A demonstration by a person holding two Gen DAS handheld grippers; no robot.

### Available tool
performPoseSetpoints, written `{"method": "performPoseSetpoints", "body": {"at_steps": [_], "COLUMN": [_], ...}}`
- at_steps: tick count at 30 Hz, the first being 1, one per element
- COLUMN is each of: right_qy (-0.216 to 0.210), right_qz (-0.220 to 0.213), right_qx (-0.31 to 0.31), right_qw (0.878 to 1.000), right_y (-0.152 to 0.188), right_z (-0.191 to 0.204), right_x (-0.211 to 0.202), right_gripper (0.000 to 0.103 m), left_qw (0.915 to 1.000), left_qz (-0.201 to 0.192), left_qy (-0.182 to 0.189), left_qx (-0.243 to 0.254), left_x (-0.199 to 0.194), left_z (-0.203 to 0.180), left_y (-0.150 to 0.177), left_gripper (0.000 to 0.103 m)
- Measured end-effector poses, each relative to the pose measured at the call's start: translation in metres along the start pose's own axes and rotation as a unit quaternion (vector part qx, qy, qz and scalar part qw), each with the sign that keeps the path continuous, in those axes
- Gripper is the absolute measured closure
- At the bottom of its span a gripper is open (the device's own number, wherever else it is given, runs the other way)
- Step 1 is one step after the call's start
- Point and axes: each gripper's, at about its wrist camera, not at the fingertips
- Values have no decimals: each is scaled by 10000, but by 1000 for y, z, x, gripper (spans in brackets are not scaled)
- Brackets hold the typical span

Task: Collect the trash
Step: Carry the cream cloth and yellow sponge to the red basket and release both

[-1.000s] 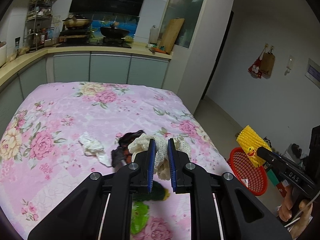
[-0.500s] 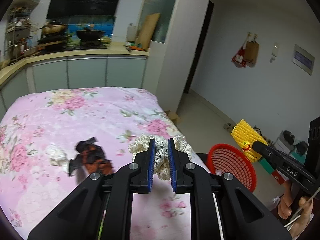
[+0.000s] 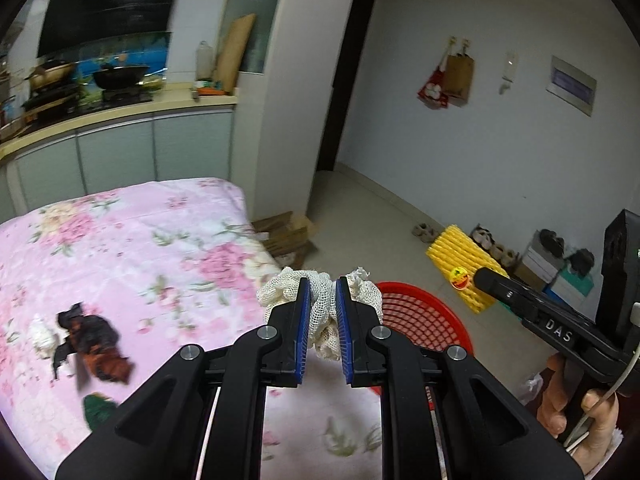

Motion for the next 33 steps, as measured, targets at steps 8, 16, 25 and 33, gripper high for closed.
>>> {"method": "performPoseSetpoints", "body": {"at_steps": [8,16,25,33], "right_qy": [493,705,828,870], "right_qz": [51,171,457,576], "right_qx": [316,515,848,1038], "right_qw": [9983,9960,9919,9891], "right_y": [-1,4,9,11], "right_z": [-27,-39,-60,-68], "right_x": [5,16,31,35], "right_gripper": [86,86,69,55], "left_qw": [9990,9963,9922,9921], "left_qz": [267,651,1084,1077], "left_qy": [316,510,583,564], "left_qx": [171,230,218,314], "left_x": [37,78,124,126], "left_z": [-36,-58,-74,-75], "left_y": [-6,-2,11,17], "left_gripper": [91,90,90,59]}}
Point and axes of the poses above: each gripper's, at about its wrist camera, not at the fingertips, and x roughly the way its jaws point, z to its left, y to its underside, and after that the axes turned 2 degrees about -x, right-handed
